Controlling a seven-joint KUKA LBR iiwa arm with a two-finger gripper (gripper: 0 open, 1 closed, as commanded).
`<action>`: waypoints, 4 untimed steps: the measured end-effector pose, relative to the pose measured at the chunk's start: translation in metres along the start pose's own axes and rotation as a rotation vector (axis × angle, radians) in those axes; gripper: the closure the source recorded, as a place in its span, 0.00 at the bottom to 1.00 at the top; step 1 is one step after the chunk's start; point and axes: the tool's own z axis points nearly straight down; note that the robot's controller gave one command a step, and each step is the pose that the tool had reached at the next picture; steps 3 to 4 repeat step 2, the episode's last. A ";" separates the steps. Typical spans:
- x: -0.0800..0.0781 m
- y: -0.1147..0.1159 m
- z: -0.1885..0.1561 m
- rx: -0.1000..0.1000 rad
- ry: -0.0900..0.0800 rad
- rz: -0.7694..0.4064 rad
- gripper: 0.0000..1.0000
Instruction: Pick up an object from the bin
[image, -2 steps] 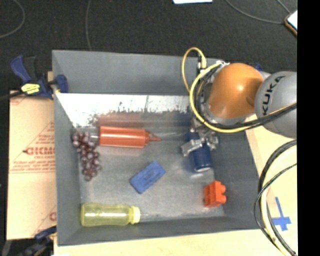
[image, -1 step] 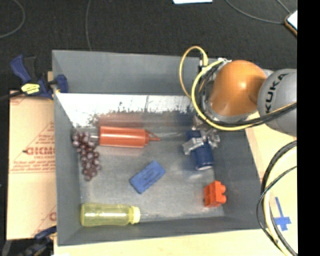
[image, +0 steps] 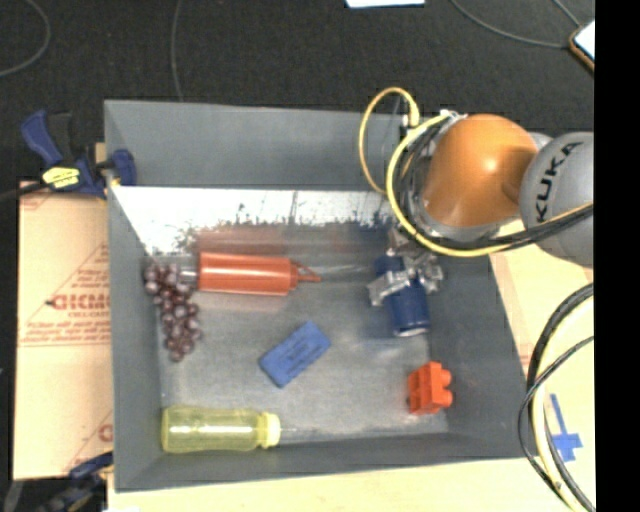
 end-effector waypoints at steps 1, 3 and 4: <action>0.000 0.000 -0.026 -0.003 -0.001 0.003 1.00; 0.000 -0.002 -0.074 -0.004 -0.002 0.005 1.00; 0.000 -0.002 -0.074 -0.004 -0.002 0.005 1.00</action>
Offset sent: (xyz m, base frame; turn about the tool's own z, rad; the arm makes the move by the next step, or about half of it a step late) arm -0.0009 0.0002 0.0870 0.0015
